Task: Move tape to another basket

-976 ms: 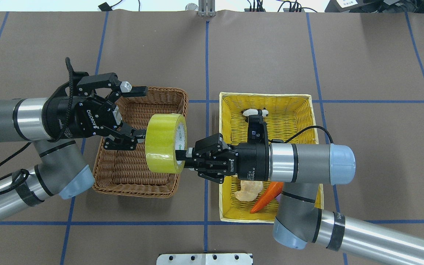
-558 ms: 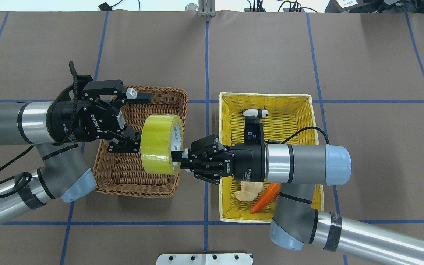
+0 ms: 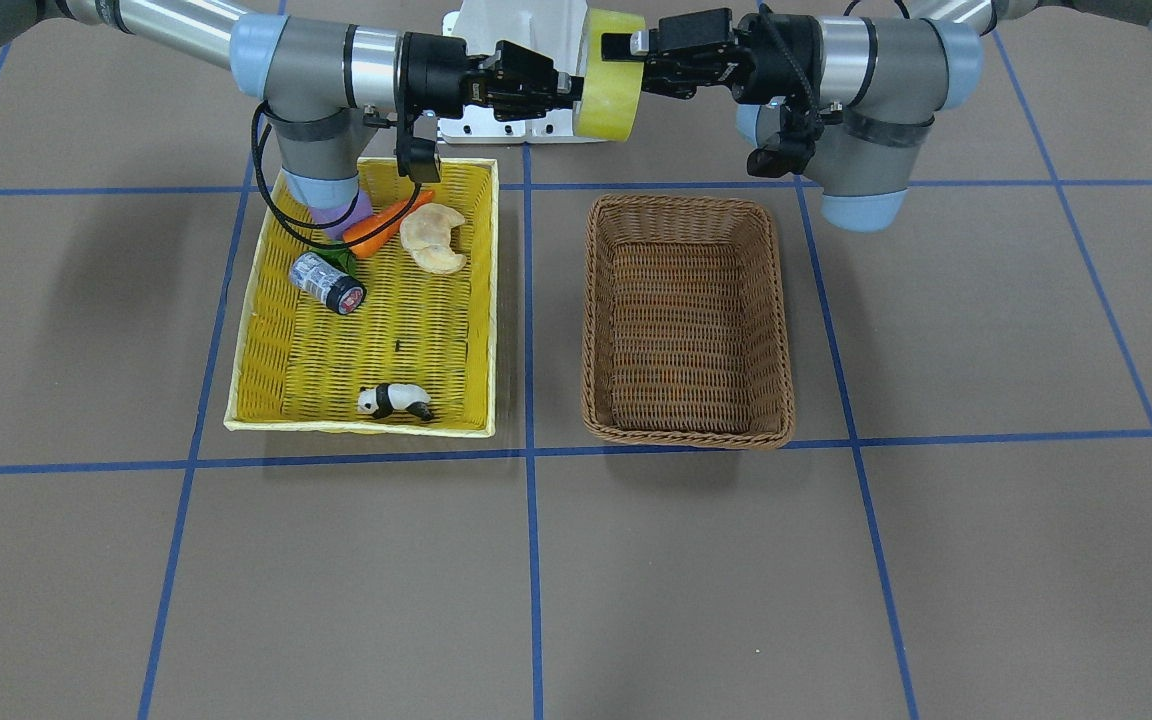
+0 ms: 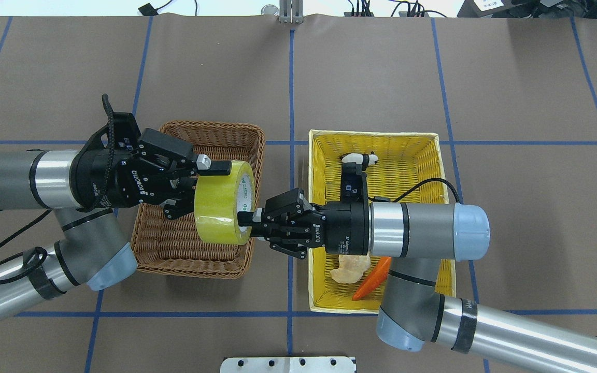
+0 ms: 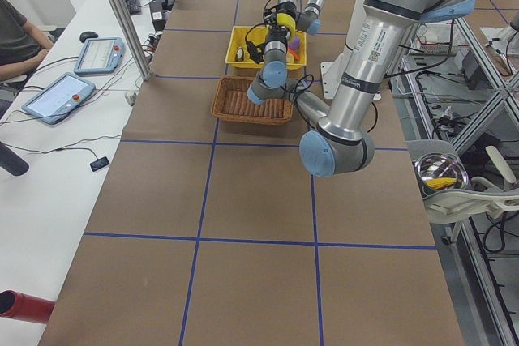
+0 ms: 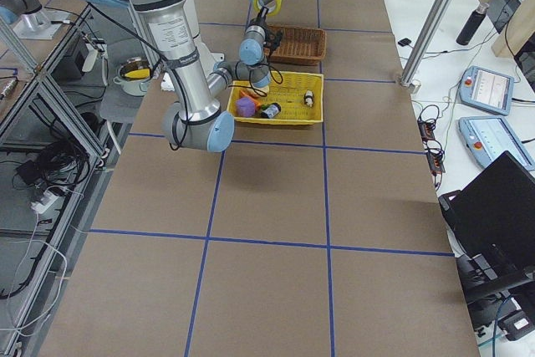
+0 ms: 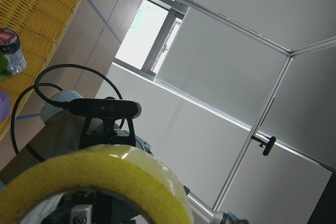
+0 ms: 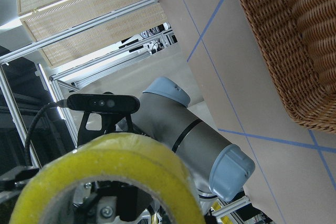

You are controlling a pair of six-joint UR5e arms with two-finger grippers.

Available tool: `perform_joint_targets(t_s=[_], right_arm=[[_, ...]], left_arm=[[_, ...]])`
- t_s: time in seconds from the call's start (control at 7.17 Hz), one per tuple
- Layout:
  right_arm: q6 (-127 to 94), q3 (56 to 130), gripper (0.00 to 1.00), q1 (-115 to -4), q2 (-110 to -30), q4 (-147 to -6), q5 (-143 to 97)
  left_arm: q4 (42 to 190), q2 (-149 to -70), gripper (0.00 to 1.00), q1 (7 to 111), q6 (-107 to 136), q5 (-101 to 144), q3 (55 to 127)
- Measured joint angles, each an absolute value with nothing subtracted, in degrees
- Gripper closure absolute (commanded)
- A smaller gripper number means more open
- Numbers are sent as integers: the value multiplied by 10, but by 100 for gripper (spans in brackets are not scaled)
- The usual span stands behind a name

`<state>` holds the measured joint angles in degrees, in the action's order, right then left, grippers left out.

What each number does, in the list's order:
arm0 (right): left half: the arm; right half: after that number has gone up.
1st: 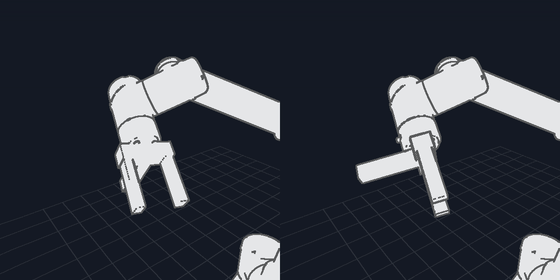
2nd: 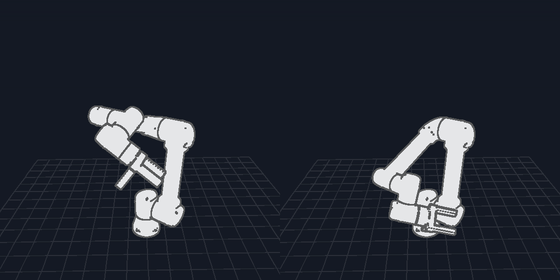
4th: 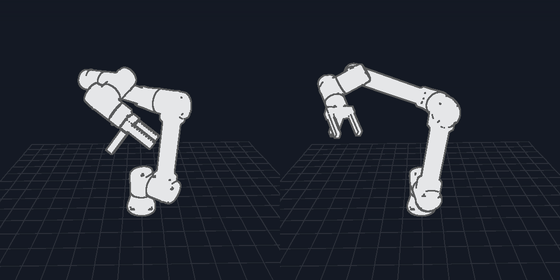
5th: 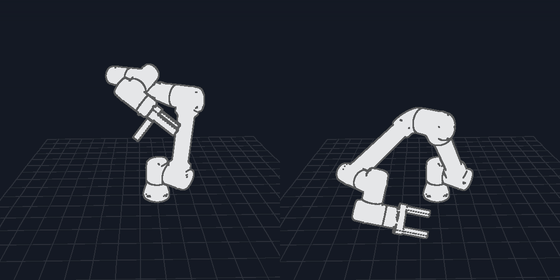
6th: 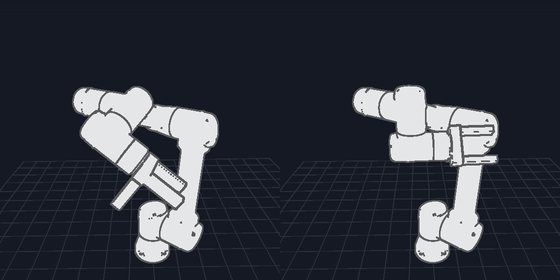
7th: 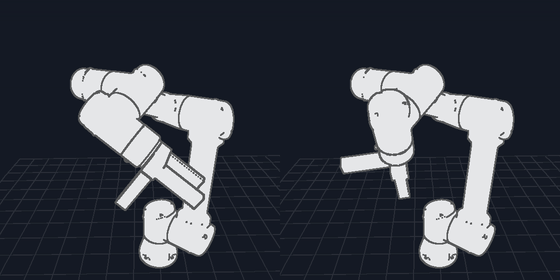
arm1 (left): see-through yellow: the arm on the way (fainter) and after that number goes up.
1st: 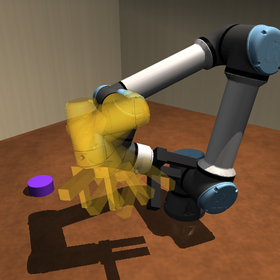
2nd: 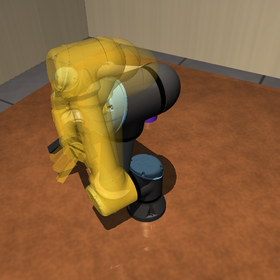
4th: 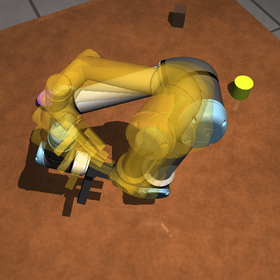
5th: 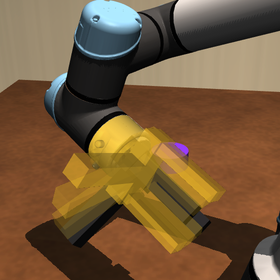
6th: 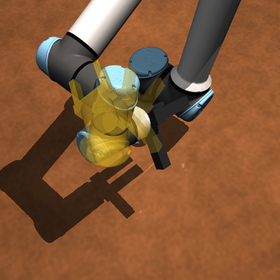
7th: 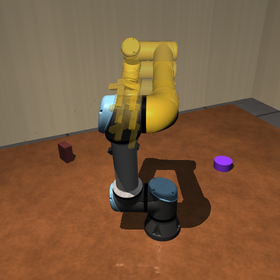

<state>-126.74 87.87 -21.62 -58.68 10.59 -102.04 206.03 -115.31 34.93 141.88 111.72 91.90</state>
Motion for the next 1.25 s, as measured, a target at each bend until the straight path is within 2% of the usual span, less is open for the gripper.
perform_joint_targets(t_s=[0.84, 1.12, 1.25], right_arm=[[-1261, 881, 0, -241, -611, 107, -1031], [-1220, 883, 0, -275, -645, 103, -1050], [-1171, 883, 0, -294, -669, 92, -1058]], left_arm=[[2030, -1129, 100, 353, 1381, 1112, 919], [1880, -1111, 100, 364, 1296, 1115, 963], [1757, -1096, 100, 366, 1232, 1117, 1014]])
